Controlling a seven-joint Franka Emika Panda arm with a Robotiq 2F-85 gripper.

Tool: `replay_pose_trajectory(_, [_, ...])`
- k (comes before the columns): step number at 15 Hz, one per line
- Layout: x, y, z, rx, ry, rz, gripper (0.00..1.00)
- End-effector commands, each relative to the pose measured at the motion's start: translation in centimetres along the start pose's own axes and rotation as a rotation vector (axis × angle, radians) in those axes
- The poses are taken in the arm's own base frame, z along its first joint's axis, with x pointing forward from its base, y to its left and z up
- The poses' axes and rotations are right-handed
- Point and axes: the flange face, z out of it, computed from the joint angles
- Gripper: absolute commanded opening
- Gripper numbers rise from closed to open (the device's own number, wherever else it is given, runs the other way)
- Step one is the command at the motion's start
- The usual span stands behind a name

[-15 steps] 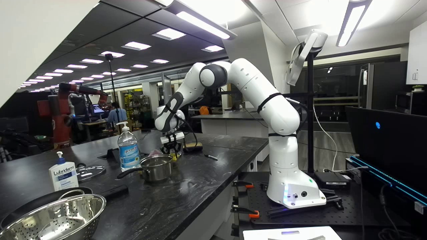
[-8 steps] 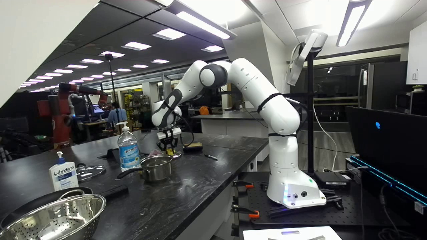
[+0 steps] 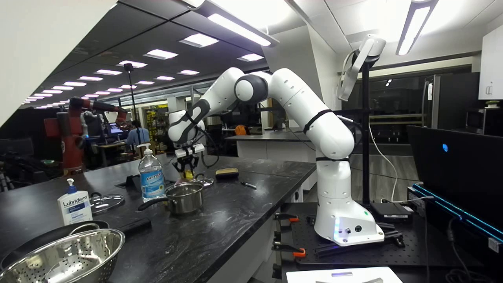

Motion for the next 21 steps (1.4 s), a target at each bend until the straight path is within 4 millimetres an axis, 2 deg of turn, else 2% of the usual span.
replay_pose_trajectory(1, [0.0,-2.1,-2.1,0.007,0.008,-0.078,0.15])
replay_pose_trajectory(7, [-0.5,-5.3,-3.0,-0.014,-0.030,-0.094,0.15])
replay_pose_trajectory(14, [-0.1,-7.9,-6.3,-0.073,-0.013,-0.100,0.15])
replay_pose_trajectory(21, [-2.0,-9.7,-7.5,-0.067,0.001,-0.147,0.15])
